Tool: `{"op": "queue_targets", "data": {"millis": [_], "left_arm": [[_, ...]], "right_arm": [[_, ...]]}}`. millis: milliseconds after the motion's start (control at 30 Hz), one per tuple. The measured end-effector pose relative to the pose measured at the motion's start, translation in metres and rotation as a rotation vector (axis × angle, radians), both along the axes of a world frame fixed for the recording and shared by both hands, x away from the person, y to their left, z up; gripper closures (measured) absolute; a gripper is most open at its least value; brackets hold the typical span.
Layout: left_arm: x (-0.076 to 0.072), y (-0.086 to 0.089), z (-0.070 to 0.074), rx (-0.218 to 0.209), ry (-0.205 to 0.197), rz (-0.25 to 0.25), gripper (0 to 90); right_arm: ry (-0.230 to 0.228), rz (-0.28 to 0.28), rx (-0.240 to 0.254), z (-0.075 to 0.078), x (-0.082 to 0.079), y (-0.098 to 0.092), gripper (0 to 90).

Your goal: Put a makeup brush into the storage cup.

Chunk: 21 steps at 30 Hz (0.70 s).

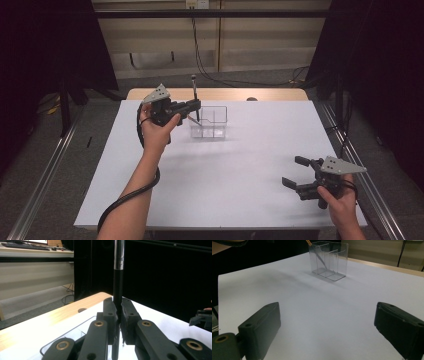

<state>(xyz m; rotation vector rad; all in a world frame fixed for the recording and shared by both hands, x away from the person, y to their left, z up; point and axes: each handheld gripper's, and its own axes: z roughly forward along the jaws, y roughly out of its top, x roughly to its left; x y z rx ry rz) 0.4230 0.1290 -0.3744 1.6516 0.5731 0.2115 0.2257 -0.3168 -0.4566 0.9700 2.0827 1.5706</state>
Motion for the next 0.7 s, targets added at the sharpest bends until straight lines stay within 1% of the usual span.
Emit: {"op": "queue_targets", "data": {"millis": [67,100,167,233,267,300,433,700], "left_arm": [[0.002,-0.001,0.0,-0.001,-0.006,0.014,83.9],[0.003,-0.001,0.0,-0.001,-0.003,0.014,83.9],[0.006,-0.002,-0.001,0.013,-0.003,0.025,83.9],[0.009,-0.002,-0.001,0.014,-0.001,0.026,83.9],[0.01,-0.003,-0.002,0.018,0.001,0.035,83.9],[0.011,-0.003,-0.002,0.018,0.001,0.029,83.9],[0.014,-0.003,-0.003,0.021,0.0,0.055,83.9],[0.023,-0.003,-0.011,0.03,0.011,0.095,83.9]], "right_arm": [[-0.001,0.001,0.001,0.0,0.0,-0.001,6.3],[-0.001,0.002,0.001,0.0,0.0,-0.001,6.3],[-0.002,0.001,-0.002,0.001,0.0,-0.001,6.3],[-0.005,0.002,-0.001,0.001,0.0,-0.001,6.3],[-0.008,0.006,0.001,0.001,0.0,-0.001,6.3],[-0.008,0.005,0.0,0.001,0.0,-0.001,6.3],[-0.008,0.002,-0.001,0.001,-0.001,-0.002,6.3],[-0.01,0.005,0.0,0.001,-0.001,-0.001,6.3]]}}
